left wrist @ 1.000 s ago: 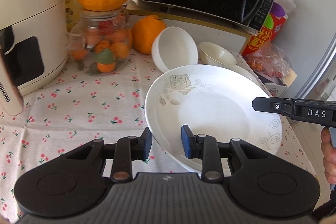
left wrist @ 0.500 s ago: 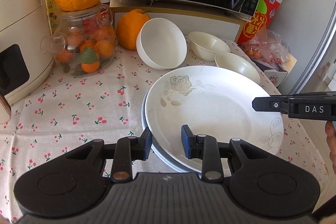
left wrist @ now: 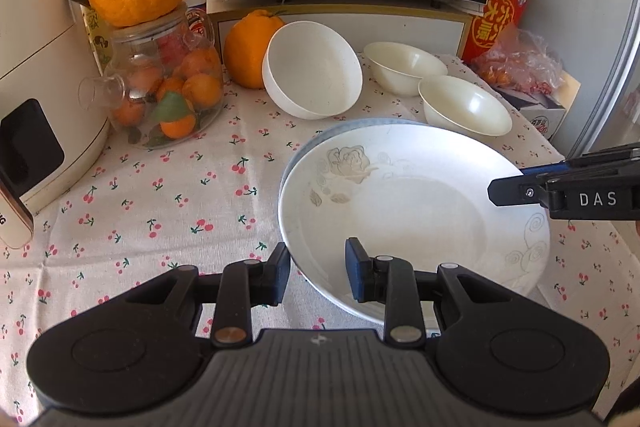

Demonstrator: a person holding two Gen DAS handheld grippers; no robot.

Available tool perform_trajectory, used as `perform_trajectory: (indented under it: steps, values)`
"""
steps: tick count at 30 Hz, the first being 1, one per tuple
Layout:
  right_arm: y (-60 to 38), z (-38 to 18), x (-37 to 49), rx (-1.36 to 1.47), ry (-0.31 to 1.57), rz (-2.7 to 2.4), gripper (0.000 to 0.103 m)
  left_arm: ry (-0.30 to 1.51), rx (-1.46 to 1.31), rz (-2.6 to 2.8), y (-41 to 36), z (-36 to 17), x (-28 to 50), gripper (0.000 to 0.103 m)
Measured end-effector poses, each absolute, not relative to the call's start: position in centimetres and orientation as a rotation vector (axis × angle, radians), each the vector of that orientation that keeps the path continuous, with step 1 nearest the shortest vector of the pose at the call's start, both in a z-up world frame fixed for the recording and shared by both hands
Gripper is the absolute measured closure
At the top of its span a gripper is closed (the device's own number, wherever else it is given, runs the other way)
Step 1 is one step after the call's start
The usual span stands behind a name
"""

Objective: Organize plates and bowls
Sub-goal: 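Lower the white plate onto the stack and open both grippers, then withdraw both grippers from the plate stack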

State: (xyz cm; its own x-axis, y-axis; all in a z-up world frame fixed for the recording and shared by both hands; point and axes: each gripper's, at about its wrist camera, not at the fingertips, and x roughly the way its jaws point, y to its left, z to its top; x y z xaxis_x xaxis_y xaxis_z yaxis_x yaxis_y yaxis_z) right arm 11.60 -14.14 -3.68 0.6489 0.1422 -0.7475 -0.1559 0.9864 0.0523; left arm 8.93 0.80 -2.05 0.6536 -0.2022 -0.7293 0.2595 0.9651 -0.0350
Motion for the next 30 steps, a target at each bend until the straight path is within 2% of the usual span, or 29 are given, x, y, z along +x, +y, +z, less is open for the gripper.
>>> perform_trajectory:
  steps: [10, 12, 13, 15, 17, 24, 30]
  values:
    - [-13.91, -3.86, 11.53, -0.047, 0.845, 0.156, 0.078, 0.812, 0.105, -0.26, 0.46, -2.06, 8.78, 0.076]
    - [-13.82, -3.97, 11.6, -0.056, 0.849, 0.158, 0.075, 0.817, 0.1, -0.273, 0.47, -2.03, 8.86, 0.074]
    - [-13.78, -4.05, 11.67, -0.057, 0.854, 0.151, 0.075, 0.816, 0.095, -0.28, 0.49, -1.99, 8.87, 0.069]
    - [-13.71, -4.04, 11.72, -0.049, 0.855, 0.157, 0.065, 0.813, 0.092, -0.284, 0.39, -1.94, 8.83, 0.066]
    - [-13.57, -3.84, 11.6, -0.049, 0.841, 0.166, 0.047, 0.806, 0.101, -0.289, 0.25, -1.9, 8.79, 0.062]
    - [-13.41, -3.52, 11.41, -0.062, 0.821, 0.177, 0.035, 0.792, 0.101, -0.296, 0.13, -1.83, 8.88, 0.039]
    - [-14.0, -3.27, 11.6, -0.025, 0.82, 0.179, 0.027, 0.799, 0.066, -0.301, 0.56, -1.13, 9.26, 0.012]
